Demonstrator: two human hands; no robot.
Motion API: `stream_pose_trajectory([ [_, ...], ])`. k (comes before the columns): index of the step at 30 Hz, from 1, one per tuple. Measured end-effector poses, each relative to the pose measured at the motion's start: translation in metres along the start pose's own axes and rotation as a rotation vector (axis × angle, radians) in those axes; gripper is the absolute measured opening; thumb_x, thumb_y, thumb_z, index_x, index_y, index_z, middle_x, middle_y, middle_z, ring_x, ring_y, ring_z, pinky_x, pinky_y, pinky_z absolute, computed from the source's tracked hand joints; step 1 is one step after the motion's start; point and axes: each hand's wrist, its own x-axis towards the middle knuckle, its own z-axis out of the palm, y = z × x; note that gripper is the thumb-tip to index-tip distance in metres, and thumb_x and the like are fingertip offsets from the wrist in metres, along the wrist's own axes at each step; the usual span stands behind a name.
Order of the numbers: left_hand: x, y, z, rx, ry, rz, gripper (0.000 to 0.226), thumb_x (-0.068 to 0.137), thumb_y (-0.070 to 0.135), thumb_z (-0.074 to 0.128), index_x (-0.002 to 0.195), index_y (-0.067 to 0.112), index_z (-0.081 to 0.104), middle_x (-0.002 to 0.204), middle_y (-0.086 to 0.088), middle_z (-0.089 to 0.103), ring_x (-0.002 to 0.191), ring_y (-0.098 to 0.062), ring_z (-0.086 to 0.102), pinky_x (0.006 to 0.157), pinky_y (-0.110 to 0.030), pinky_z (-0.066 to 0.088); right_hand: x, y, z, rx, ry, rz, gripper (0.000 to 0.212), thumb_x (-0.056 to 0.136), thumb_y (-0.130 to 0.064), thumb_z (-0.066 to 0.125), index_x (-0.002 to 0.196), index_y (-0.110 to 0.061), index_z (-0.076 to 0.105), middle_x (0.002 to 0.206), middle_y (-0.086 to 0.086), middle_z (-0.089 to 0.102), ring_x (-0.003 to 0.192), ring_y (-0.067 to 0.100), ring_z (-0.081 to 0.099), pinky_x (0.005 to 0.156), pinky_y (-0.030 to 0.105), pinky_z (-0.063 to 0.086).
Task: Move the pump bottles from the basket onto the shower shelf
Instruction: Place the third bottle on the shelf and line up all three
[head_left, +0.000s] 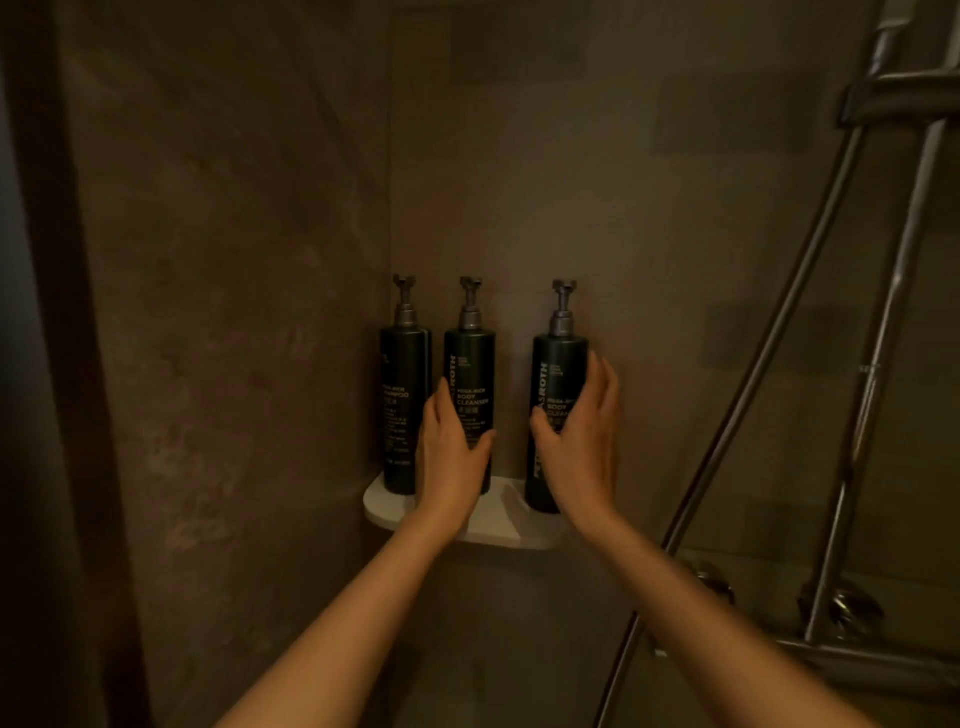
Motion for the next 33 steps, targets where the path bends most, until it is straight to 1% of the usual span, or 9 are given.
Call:
stream_pose_trajectory([
  [2, 0.0, -0.002, 0.007, -0.014, -0.01, -0.074, 0.088, 0.084, 0.026, 0.067, 0.151, 0.015, 0.011, 0.153, -0.008, 0.027, 0.138, -0.024, 0.032, 0.111, -0.039, 0.031, 0.001, 0.009, 0.001, 0.055, -0.092, 0.145, 0.081, 0.087, -0.022, 0.063, 0.15, -0.015, 0.013, 0.152, 0.006, 0.026, 0.135, 0.022, 0.035, 0.101, 0.029, 0.032],
  [4, 0.003, -0.002, 0.01, -0.028, 0.015, -0.128, 0.088, 0.081, 0.023, 0.07, 0.15, 0.015, 0.015, 0.151, -0.008, 0.03, 0.137, -0.025, 0.034, 0.11, -0.04, 0.032, 0.002, 0.016, 0.005, 0.106, -0.144, 0.234, 0.079, 0.084, -0.024, 0.066, 0.148, -0.014, 0.02, 0.145, 0.006, 0.038, 0.129, 0.023, 0.044, 0.097, 0.03, 0.037],
  [6, 0.006, -0.002, 0.011, -0.052, 0.042, -0.147, 0.084, 0.079, 0.017, 0.072, 0.147, 0.015, 0.023, 0.147, -0.008, 0.037, 0.134, -0.025, 0.038, 0.108, -0.039, 0.034, 0.002, 0.022, 0.009, 0.137, -0.156, 0.245, 0.073, 0.081, -0.025, 0.07, 0.142, -0.015, 0.032, 0.135, 0.006, 0.048, 0.12, 0.023, 0.051, 0.091, 0.032, 0.042],
  [8, 0.007, -0.002, 0.011, -0.081, 0.048, -0.149, 0.081, 0.077, 0.014, 0.073, 0.145, 0.014, 0.028, 0.142, -0.009, 0.041, 0.131, -0.025, 0.042, 0.106, -0.038, 0.036, 0.004, 0.023, 0.012, 0.152, -0.158, 0.24, 0.066, 0.079, -0.025, 0.072, 0.135, -0.016, 0.039, 0.127, 0.005, 0.052, 0.113, 0.021, 0.054, 0.084, 0.029, 0.043],
  [10, 0.007, -0.002, 0.012, -0.101, 0.038, -0.149, 0.083, 0.076, 0.014, 0.075, 0.144, 0.014, 0.029, 0.141, -0.009, 0.042, 0.13, -0.025, 0.043, 0.106, -0.038, 0.036, 0.006, 0.023, 0.013, 0.163, -0.162, 0.243, 0.065, 0.076, -0.024, 0.074, 0.132, -0.016, 0.042, 0.124, 0.004, 0.053, 0.11, 0.021, 0.056, 0.082, 0.029, 0.043],
  [14, 0.009, 0.001, 0.015, -0.131, 0.049, -0.151, 0.085, 0.071, 0.025, 0.079, 0.142, 0.014, 0.033, 0.139, -0.008, 0.045, 0.127, -0.024, 0.045, 0.103, -0.04, 0.039, 0.007, 0.026, 0.016, 0.166, -0.168, 0.242, 0.068, 0.071, -0.024, 0.078, 0.129, -0.017, 0.044, 0.123, 0.002, 0.053, 0.108, 0.019, 0.056, 0.083, 0.031, 0.045],
  [20, 0.014, -0.001, 0.015, -0.205, 0.017, -0.16, 0.077, 0.071, 0.017, 0.078, 0.138, 0.015, 0.039, 0.134, -0.008, 0.053, 0.124, -0.022, 0.05, 0.095, -0.029, 0.038, 0.01, 0.035, 0.016, 0.149, -0.184, 0.242, 0.068, 0.069, -0.024, 0.079, 0.128, -0.016, 0.046, 0.121, 0.003, 0.057, 0.108, 0.02, 0.058, 0.083, 0.032, 0.046],
  [24, 0.014, -0.001, 0.015, -0.172, 0.033, -0.143, 0.08, 0.071, 0.02, 0.079, 0.139, 0.015, 0.038, 0.137, -0.007, 0.049, 0.127, -0.022, 0.047, 0.102, -0.036, 0.038, 0.01, 0.036, 0.016, 0.155, -0.188, 0.249, 0.069, 0.07, -0.023, 0.078, 0.13, -0.016, 0.045, 0.123, 0.003, 0.058, 0.108, 0.02, 0.058, 0.083, 0.033, 0.047],
  [33, 0.012, -0.001, 0.014, -0.16, 0.048, -0.14, 0.079, 0.071, 0.024, 0.079, 0.138, 0.015, 0.039, 0.135, -0.006, 0.051, 0.125, -0.021, 0.049, 0.104, -0.041, 0.042, 0.008, 0.04, 0.016, 0.153, -0.191, 0.23, 0.073, 0.07, -0.022, 0.077, 0.133, -0.016, 0.041, 0.124, 0.004, 0.056, 0.109, 0.021, 0.057, 0.084, 0.036, 0.049],
])
